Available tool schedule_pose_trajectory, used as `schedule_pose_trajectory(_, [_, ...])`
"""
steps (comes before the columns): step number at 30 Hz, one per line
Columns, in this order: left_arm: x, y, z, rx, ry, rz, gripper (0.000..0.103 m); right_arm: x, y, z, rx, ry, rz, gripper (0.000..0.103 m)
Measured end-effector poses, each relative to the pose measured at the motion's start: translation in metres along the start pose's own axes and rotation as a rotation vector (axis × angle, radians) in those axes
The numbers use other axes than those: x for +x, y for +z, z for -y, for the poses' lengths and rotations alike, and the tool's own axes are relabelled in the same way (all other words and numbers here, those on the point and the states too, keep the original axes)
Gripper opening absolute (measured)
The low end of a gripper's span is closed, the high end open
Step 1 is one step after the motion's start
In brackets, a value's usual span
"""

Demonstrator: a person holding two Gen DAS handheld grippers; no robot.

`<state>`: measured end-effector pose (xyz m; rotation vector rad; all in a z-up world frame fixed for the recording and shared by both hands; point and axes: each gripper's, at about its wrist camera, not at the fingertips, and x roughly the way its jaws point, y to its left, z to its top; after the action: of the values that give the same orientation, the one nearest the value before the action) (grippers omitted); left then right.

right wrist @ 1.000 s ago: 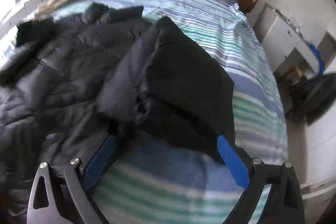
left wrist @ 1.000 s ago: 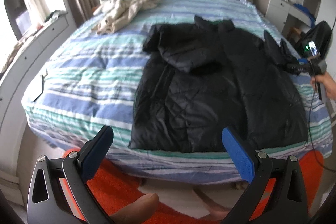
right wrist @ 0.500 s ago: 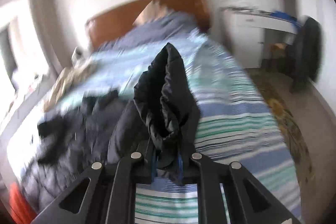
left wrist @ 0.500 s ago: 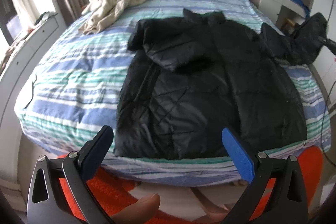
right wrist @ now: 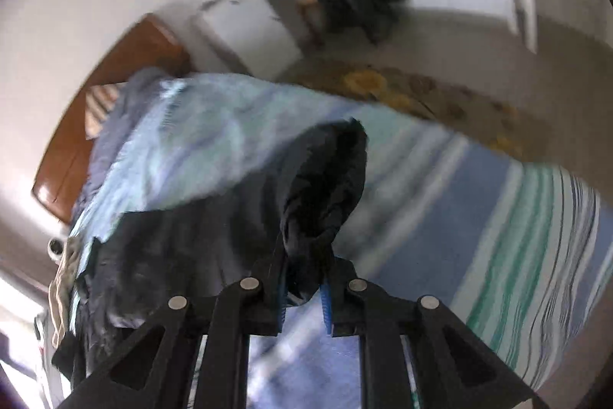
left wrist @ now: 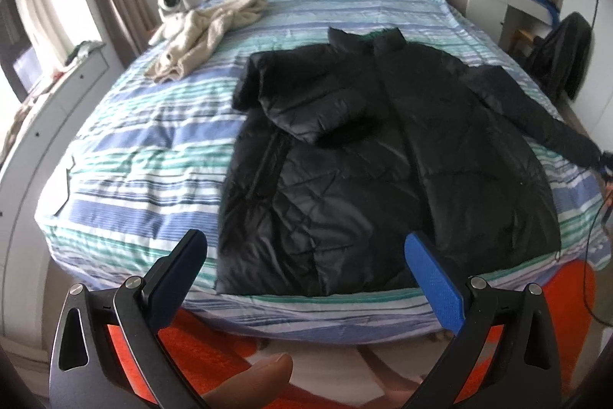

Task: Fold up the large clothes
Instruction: 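Grasp the jacket sleeve cuff with the right gripper and pull it outward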

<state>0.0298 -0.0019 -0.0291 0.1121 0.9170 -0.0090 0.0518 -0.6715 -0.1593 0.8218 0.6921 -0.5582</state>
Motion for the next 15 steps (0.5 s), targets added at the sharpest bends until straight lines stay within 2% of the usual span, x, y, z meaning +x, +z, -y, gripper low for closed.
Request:
schedule_pose_trajectory(4, [0.006,-0.001,-0.005,-0.018,0.002,-0.023,0.103,0.005,-0.008,0.014,0.037,-0.016,-0.016,0.014])
schedule_pose_trajectory(7, [0.012,-0.002,-0.003,-0.014,0.002,-0.039,0.103,0.002,-0.012,0.011,0.034,-0.026,-0.028,0.014])
schedule_pose_trajectory(11, [0.012,-0.003,0.000,-0.002,-0.002,-0.030,0.103,-0.015,-0.015,0.018,0.043,0.025,-0.037,0.016])
schedule_pose_trajectory(12, [0.012,-0.003,0.000,-0.001,0.001,-0.025,0.103,-0.019,-0.017,0.021,0.050,0.029,-0.042,0.026])
schedule_pose_trajectory(13, [0.012,-0.004,-0.001,-0.001,0.006,-0.023,0.103,-0.022,-0.018,0.024,0.057,0.019,-0.041,0.048])
schedule_pose_trajectory(14, [0.014,-0.005,-0.002,-0.001,0.009,-0.024,0.103,-0.028,-0.019,0.026,0.065,0.010,-0.032,0.057])
schedule_pose_trajectory(15, [0.016,-0.005,-0.003,0.001,0.009,-0.026,0.103,-0.039,-0.020,0.027,0.067,-0.007,-0.002,0.060])
